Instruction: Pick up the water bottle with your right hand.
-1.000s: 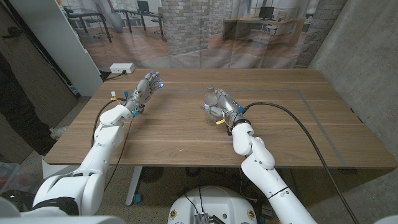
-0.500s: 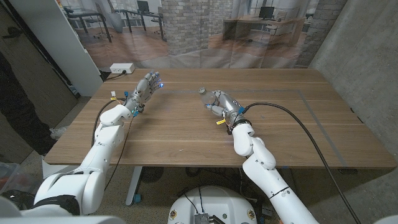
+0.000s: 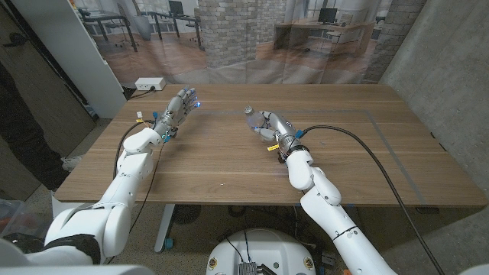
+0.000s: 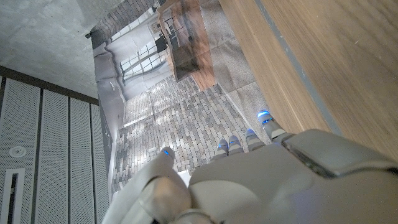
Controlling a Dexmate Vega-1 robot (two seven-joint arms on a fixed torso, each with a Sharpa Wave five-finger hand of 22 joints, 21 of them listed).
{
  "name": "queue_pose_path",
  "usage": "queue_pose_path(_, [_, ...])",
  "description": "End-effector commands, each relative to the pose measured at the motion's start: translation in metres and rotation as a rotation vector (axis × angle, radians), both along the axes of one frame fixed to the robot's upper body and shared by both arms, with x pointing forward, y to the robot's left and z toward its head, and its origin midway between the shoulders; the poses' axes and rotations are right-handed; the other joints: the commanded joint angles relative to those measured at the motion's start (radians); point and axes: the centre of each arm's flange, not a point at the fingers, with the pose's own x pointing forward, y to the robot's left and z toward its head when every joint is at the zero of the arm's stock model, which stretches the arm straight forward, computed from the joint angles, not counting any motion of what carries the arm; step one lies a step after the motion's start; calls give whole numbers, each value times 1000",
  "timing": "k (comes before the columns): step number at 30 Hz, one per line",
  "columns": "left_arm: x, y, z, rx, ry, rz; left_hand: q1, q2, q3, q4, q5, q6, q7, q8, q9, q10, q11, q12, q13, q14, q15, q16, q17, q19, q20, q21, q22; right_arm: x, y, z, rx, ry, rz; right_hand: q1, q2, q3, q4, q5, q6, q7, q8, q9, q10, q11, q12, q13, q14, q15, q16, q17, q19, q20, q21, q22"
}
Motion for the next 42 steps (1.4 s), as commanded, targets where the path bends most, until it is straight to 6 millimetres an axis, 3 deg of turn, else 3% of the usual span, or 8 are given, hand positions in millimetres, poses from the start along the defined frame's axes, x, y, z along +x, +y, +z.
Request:
queue_pose_path(1, [5, 1, 0, -3, 4, 3, 6, -2, -5, -2, 5, -180, 3, 4, 3, -190, 4, 2, 3, -204, 3, 0, 3, -185, 5, -2, 3, 2, -2, 5, 40, -38, 31, 127, 107, 50, 44, -12, 74, -7, 17, 6, 73, 9, 25, 19, 111, -172, 70, 57, 184, -188, 39, 15])
queue_pose_path(5, [6, 1, 1, -5, 5, 0, 6, -2, -5, -2, 5, -180, 4, 3, 3, -191, 4, 2, 3, -204, 3, 0, 3, -185, 6, -3, 3, 1, -4, 8, 50, -51, 35, 152, 103, 56, 38, -19, 103, -7, 27, 17, 106, 10, 41, 37, 153, -178, 118, 108, 191, -204, 72, 38])
queue_pose_path(12, [7, 0, 1, -5, 4, -5, 6, -2, -7, -1, 5, -180, 2, 3, 3, -191, 4, 2, 3, -204, 3, 0, 3, -184, 6, -4, 3, -2, -7, 14, 52, -62, 41, 166, 103, 62, 34, -21, 119, -5, 34, 27, 116, 8, 49, 48, 156, -181, 127, 129, 191, -211, 92, 50])
queue_pose_path(28, [7, -3, 1, -9, 0, -9, 7, -2, -9, -1, 6, -180, 3, 3, 3, -191, 4, 2, 3, -204, 3, 0, 3, -184, 6, -8, 3, -15, -10, 31, 39, -116, 44, 151, 106, 68, 58, -26, 128, -4, 37, 37, 119, 9, 57, 66, 152, -175, 118, 147, 187, -212, 116, 55])
queue_pose_path(42, [2, -5, 2, -9, -10, -9, 7, -1, -11, -1, 7, -181, 3, 3, 3, -192, 4, 2, 3, -205, 3, 0, 3, -182, 6, -12, 4, -26, -14, 41, 33, -167, 46, 152, 103, 75, 64, -27, 135, 1, 37, 43, 125, 10, 64, 79, 166, -179, 122, 168, 188, -215, 138, 58])
